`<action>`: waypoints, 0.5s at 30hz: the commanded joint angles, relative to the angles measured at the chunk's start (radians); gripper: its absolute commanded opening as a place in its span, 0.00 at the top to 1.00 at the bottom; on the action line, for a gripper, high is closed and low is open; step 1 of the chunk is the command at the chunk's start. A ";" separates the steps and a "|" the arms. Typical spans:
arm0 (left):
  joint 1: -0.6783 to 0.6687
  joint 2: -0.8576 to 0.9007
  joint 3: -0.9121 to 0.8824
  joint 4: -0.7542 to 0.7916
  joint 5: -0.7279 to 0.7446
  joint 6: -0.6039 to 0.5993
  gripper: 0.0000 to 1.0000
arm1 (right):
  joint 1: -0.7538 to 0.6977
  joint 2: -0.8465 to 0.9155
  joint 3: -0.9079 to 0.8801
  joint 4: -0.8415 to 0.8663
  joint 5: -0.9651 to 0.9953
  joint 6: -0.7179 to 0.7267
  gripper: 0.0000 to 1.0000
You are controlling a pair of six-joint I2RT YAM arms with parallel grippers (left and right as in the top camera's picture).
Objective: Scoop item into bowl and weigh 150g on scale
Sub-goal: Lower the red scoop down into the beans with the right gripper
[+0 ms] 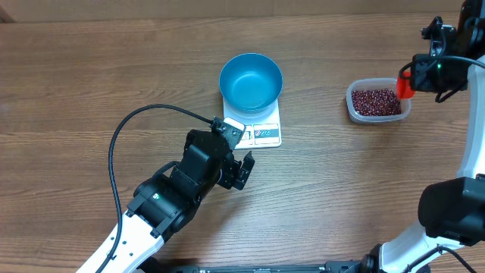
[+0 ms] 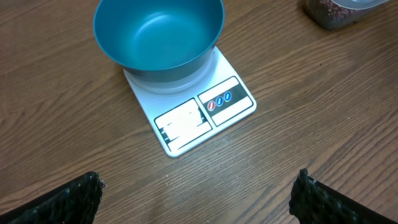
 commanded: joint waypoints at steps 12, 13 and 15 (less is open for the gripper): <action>0.004 0.007 -0.001 0.000 0.012 0.018 0.00 | 0.052 0.006 -0.139 0.101 0.027 -0.013 0.96; 0.004 0.007 -0.001 0.000 0.012 0.018 0.00 | 0.052 0.006 -0.140 0.101 0.029 -0.011 0.96; 0.004 0.007 -0.001 0.000 0.012 0.018 0.00 | 0.052 0.006 -0.140 0.095 0.035 -0.011 0.96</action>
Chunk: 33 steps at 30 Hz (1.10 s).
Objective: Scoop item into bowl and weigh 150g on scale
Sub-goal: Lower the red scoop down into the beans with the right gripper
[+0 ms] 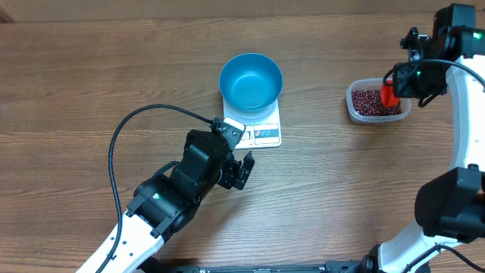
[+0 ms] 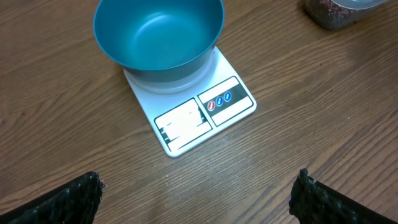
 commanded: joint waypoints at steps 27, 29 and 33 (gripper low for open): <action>0.005 0.008 -0.001 0.000 0.012 0.018 0.01 | 0.032 -0.001 -0.162 0.140 0.137 -0.004 0.96; 0.005 0.008 -0.001 0.000 0.012 0.018 0.01 | 0.032 -0.001 -0.175 0.153 0.137 -0.004 0.96; 0.005 0.008 -0.001 0.000 0.012 0.018 0.00 | 0.032 0.000 -0.204 0.178 0.137 -0.004 0.96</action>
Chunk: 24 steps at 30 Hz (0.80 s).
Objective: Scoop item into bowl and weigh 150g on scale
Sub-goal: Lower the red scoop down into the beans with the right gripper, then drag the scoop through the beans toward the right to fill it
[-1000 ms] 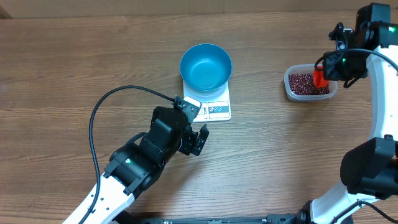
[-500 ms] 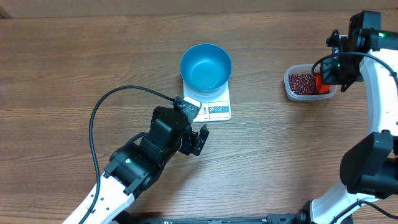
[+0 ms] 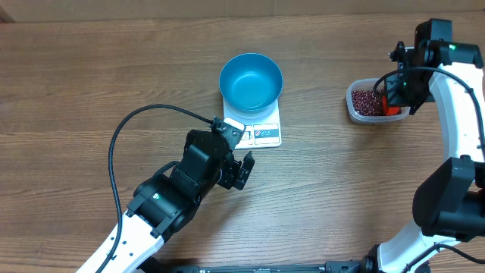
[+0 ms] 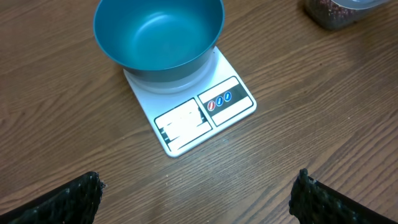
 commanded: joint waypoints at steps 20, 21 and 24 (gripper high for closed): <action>0.005 0.008 -0.001 0.000 0.012 0.018 0.00 | -0.011 0.002 -0.110 0.095 -0.116 0.000 0.96; 0.005 0.008 -0.001 0.000 0.012 0.018 0.00 | -0.012 0.004 -0.110 0.095 -0.127 0.000 0.96; 0.005 0.008 -0.001 0.000 0.012 0.018 0.00 | -0.014 0.006 -0.110 0.096 -0.162 0.000 0.96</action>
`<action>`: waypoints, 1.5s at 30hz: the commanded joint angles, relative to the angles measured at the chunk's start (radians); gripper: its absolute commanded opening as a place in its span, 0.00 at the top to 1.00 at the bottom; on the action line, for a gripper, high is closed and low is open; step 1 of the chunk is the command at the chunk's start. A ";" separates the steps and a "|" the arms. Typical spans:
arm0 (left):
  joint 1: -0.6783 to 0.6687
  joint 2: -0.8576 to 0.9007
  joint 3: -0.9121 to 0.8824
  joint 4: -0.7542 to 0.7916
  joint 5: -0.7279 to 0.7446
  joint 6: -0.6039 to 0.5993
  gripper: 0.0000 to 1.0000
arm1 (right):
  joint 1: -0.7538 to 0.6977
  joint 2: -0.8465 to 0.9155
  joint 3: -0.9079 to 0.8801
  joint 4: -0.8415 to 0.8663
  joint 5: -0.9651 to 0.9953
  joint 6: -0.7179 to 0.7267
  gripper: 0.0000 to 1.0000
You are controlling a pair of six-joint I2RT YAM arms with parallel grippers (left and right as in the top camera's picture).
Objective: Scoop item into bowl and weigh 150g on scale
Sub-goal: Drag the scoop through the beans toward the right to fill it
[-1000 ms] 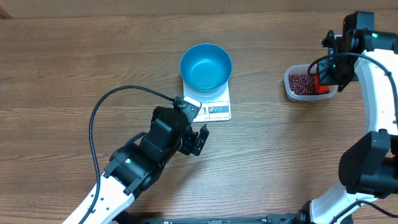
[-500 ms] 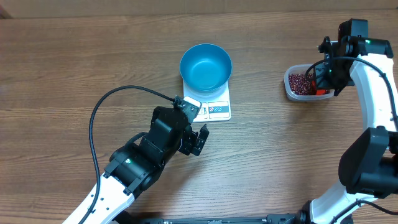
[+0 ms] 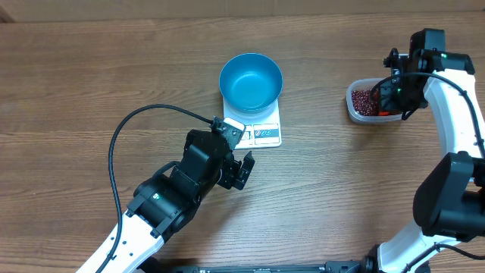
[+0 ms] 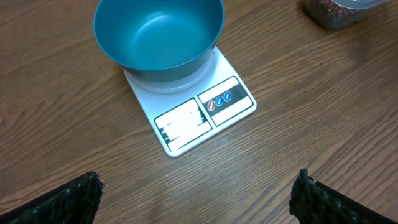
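An empty blue bowl [image 3: 251, 81] [image 4: 158, 34] stands on the white scale [image 3: 262, 135] [image 4: 205, 115]. A clear tub of red beans [image 3: 365, 101] [image 4: 333, 14] sits at the right. My right gripper [image 3: 392, 97] is over the tub's right half, shut on a red scoop [image 3: 383, 113] that it mostly hides. My left gripper [image 3: 239, 168] [image 4: 196, 199] rests open on the near side of the scale, holding nothing.
The left arm's black cable [image 3: 121, 133] loops over the table left of the scale. Bare wood table [image 3: 341, 197] lies between the scale and the tub.
My right gripper has shifted slightly left and lower over the bean tub, and less of the red scoop shows. The left arm, bowl and scale are unchanged.
My right gripper held the red scoop to the right of the tub. It was then at the tub's right rim, then over its right half, and now sits deeper over the beans. The left gripper stayed open by the scale throughout.
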 commanded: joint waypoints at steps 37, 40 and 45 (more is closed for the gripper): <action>0.005 0.011 -0.001 0.000 0.012 0.018 0.00 | -0.072 0.007 -0.117 0.077 -0.198 0.035 0.96; 0.005 0.011 -0.001 0.000 0.012 0.018 0.00 | -0.085 0.007 -0.117 0.078 -0.251 0.034 0.96; 0.005 0.011 -0.001 -0.001 0.012 0.018 0.00 | -0.123 0.007 -0.117 0.071 -0.320 0.032 0.96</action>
